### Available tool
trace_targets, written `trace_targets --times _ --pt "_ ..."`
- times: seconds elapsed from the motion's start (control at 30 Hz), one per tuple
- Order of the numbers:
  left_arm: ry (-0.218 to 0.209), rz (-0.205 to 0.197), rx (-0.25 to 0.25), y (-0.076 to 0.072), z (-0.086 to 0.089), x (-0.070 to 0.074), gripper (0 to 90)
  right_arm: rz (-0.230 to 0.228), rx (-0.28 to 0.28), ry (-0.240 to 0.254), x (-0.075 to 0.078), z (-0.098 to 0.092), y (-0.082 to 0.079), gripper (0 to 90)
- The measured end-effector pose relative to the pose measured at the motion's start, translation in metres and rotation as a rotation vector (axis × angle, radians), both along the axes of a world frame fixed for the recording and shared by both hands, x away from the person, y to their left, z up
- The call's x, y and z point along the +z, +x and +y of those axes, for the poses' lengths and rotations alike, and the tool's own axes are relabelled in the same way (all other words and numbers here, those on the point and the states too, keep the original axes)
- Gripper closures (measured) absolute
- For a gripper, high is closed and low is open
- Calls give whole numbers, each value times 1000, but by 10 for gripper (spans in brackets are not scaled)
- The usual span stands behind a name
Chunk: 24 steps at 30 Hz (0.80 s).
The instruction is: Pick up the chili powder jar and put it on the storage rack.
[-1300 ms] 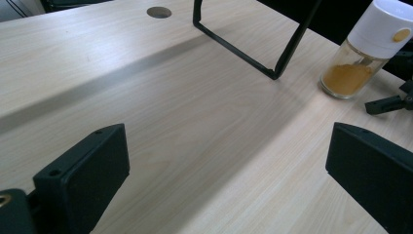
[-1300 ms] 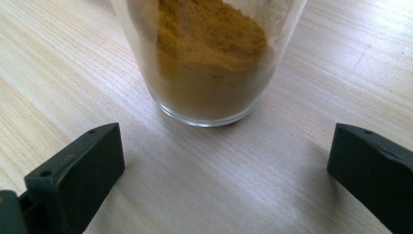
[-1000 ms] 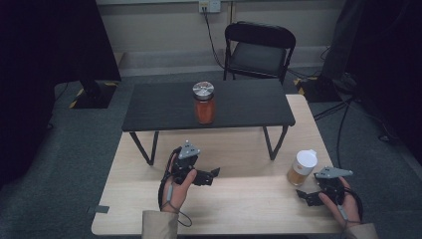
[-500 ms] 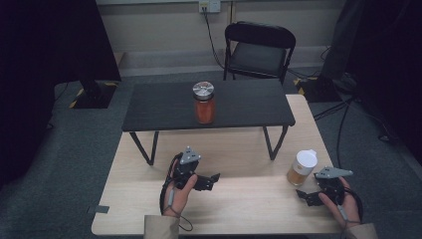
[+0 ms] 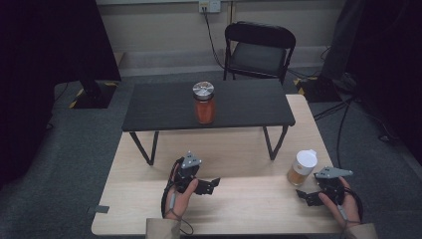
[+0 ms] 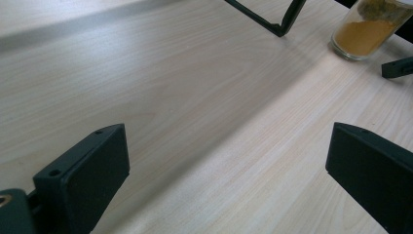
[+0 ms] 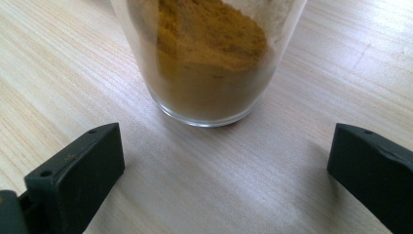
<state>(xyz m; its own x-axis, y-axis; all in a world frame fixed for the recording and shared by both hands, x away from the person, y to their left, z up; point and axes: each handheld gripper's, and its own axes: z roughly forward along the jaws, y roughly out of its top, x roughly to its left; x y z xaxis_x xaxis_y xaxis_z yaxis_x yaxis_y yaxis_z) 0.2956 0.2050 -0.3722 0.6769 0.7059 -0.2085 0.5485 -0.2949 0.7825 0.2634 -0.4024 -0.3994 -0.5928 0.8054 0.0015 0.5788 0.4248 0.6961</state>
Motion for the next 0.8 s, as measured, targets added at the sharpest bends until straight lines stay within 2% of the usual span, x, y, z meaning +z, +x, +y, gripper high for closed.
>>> trace_targets --times 0.8 --pt "10 30 9 -4 0 -20 18 0 0 0 0 0 0 0"
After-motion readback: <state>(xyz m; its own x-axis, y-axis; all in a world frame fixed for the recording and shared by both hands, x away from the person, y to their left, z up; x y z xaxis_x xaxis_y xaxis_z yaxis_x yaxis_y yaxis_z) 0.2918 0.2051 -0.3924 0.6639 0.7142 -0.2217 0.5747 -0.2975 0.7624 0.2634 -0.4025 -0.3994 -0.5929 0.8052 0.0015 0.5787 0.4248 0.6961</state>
